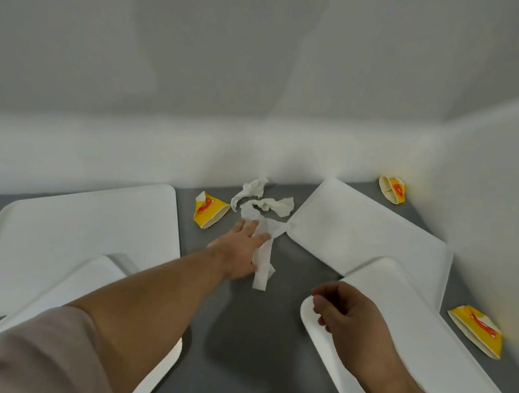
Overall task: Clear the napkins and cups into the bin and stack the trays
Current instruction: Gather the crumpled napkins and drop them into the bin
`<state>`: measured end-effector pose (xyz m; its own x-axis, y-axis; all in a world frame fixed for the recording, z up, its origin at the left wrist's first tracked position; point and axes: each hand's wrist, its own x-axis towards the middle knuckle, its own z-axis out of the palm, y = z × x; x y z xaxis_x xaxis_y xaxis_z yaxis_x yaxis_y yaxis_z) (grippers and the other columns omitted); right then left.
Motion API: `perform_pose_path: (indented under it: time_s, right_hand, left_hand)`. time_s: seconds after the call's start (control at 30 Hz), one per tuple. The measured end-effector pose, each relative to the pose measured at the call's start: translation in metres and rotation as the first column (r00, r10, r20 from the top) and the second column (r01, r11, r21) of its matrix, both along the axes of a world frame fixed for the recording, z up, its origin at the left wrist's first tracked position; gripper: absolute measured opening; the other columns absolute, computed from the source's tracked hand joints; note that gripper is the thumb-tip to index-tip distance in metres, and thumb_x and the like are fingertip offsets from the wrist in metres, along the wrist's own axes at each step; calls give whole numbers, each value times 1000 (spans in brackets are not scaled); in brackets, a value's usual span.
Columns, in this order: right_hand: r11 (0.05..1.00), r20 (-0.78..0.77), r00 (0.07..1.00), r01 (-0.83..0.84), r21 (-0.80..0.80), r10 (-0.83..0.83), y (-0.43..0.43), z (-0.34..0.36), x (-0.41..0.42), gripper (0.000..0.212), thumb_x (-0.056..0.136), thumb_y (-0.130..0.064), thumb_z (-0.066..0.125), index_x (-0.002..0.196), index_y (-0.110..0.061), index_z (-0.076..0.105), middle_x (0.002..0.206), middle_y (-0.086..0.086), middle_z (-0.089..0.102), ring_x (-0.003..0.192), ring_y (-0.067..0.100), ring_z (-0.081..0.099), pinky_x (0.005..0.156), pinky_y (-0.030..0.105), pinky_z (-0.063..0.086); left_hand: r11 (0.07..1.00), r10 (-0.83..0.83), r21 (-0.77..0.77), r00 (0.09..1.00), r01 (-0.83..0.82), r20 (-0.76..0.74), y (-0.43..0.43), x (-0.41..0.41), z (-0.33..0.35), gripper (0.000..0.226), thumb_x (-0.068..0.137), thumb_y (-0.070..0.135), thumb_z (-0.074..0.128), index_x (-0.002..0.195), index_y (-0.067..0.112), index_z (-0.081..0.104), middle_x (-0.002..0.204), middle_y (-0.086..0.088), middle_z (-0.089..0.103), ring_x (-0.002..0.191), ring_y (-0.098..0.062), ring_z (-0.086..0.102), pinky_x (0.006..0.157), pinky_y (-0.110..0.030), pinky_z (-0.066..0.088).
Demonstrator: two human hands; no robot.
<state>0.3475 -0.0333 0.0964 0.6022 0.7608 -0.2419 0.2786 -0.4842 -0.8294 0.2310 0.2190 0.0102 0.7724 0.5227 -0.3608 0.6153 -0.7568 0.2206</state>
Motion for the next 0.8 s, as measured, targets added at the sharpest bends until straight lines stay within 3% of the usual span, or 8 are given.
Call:
perform_pose_path:
  time_s: [0.07,0.17,0.23,0.33,0.47,0.6,0.7,0.8]
  right_hand:
    - [1000,20,1000,-10,-5,10,20,2,4,14,95,-23,67,90,-35,72,82,-18,74,73,3,69,70,23,52]
    - [998,110,992,-55,-22,57,60,3,12,12,95,-26,65,90,-34,72,80,-14,72,77,5,67,72,22,51]
    - [995,152,983,-97,-14,98,91,0,16,10,96,-25,64,94,-31,71,86,-16,70,81,4,65,72,17,48]
    - [990,223,965,-142,-7,140,142,-7,20,11,97,-25,63,95,-35,67,90,-23,66,83,-6,61,70,6,41]
    - [974,322,921,-225,-20,219,210,-29,21,25,94,-22,63,116,-32,69,118,-7,67,101,12,64,87,23,46]
    - [916,483,779,-327,-232,400,264,-55,22,61,93,-40,64,150,-37,44,159,5,33,143,31,36,114,42,37]
    - [864,486,742,-251,-437,461,288,-72,25,76,92,-57,57,156,-49,17,169,4,3,150,45,15,116,59,32]
    - [795,483,692,-221,-565,536,298,-87,27,72,93,-66,46,156,-47,17,168,10,3,147,52,21,116,63,28]
  left_hand:
    - [999,-9,-53,1000,10,12,5,-2,-4,70,93,46,63,156,38,32,172,0,7,158,-28,-1,123,-55,26]
    - [993,1,-113,990,15,140,6,-11,-7,43,90,43,69,130,28,62,151,3,46,145,-24,37,114,-42,38]
    - [992,37,-125,980,-12,197,4,-18,-6,24,88,38,72,110,28,68,131,6,58,121,-19,56,103,-37,47]
    - [979,150,-172,963,-112,226,-1,-30,-5,13,87,31,73,93,32,62,115,6,65,104,-16,60,93,-34,50]
    - [963,242,-197,919,-187,310,0,-47,-4,19,84,17,70,88,29,56,104,4,66,93,-18,61,83,-33,52]
    - [957,273,-198,895,-214,352,7,-63,4,21,86,9,66,88,26,54,99,8,56,90,-17,55,77,-24,45]
    - [948,304,-208,884,-242,356,11,-77,12,22,91,7,60,92,29,54,105,11,54,95,-15,54,78,-22,43]
    - [944,312,-215,889,-250,334,14,-90,14,26,96,11,55,91,36,53,106,13,54,95,-13,54,72,-18,41]
